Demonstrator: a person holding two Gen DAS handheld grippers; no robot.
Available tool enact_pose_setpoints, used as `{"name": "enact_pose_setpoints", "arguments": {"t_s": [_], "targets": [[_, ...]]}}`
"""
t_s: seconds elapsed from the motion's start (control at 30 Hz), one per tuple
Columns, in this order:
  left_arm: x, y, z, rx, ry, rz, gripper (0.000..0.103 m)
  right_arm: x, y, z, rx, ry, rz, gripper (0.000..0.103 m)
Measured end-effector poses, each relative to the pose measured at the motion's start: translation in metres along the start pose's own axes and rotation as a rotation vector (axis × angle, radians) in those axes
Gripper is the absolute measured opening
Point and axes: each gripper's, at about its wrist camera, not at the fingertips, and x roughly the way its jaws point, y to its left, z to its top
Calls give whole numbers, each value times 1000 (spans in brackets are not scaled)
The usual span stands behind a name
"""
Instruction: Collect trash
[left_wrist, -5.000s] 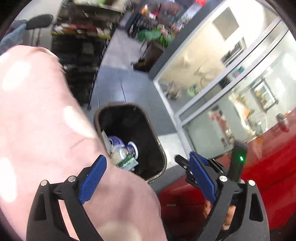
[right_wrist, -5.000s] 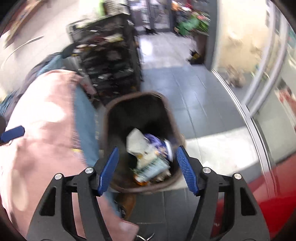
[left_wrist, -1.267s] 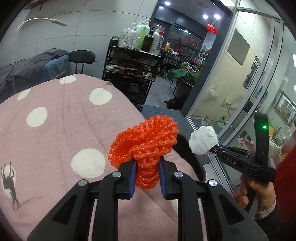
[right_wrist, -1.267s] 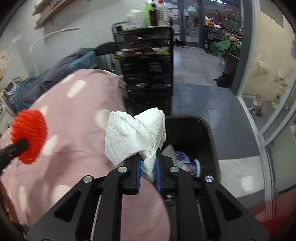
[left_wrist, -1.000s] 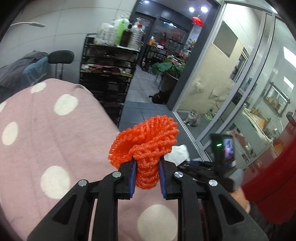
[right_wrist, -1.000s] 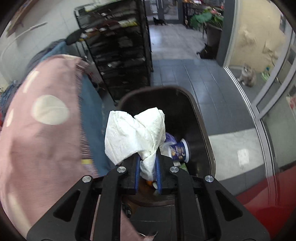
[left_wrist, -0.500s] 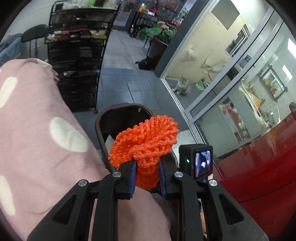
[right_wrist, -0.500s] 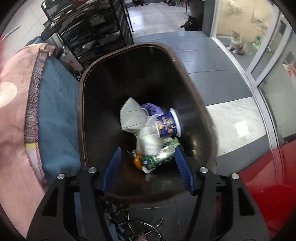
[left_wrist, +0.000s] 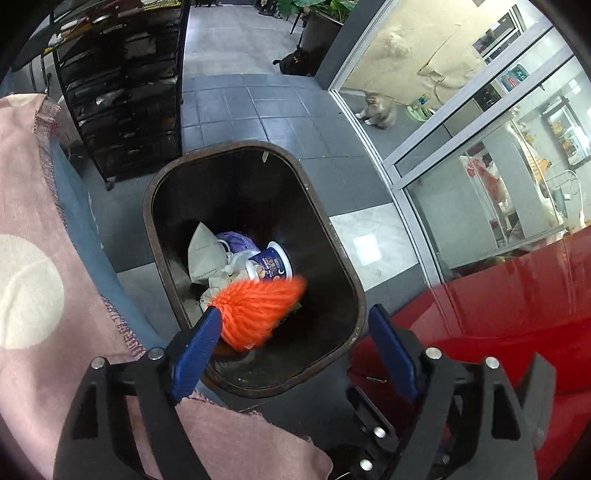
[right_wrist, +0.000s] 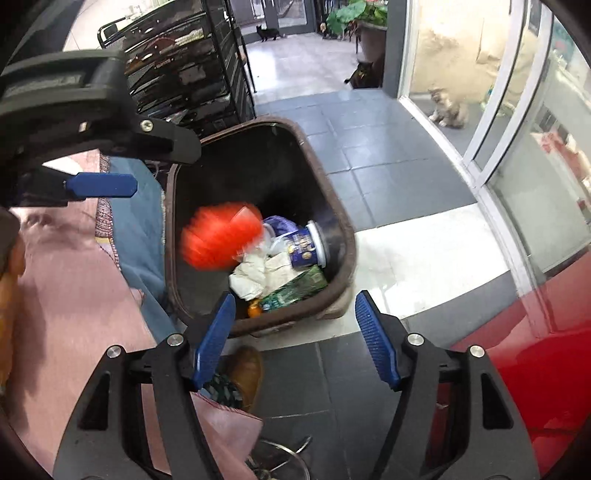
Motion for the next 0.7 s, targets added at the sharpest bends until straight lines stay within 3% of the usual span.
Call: {"name": "enact_pose_setpoints", "arguments": {"t_s": [0.13,0.2,0.23,0.27,0.4,0.57,0.7], "targets": [[-25,-9,-14,45,-87,6,80,-25,-1,-4,-23,-81,-67,68],[-57,-11,-29,77,-212,12,83,-43,6,-4,-49,-148,-92,69],[-76,-11,-40,92,-286,37,90,-49,9,-3,-59,-176,-93,74],[-101,-8,-57,101,-384,82,99,-60,15,-3,-70,-212,-88,78],[-169,16,-123,85,-622,268,98,-97,47,-9,-126,-333,-10,83],[-224,60,-209,-75,-775,486,98,-143,109,-30,-267,-498,90,98],[-260,83,-273,-252,-883,657,98,-172,153,-50,-359,-598,188,98]]}}
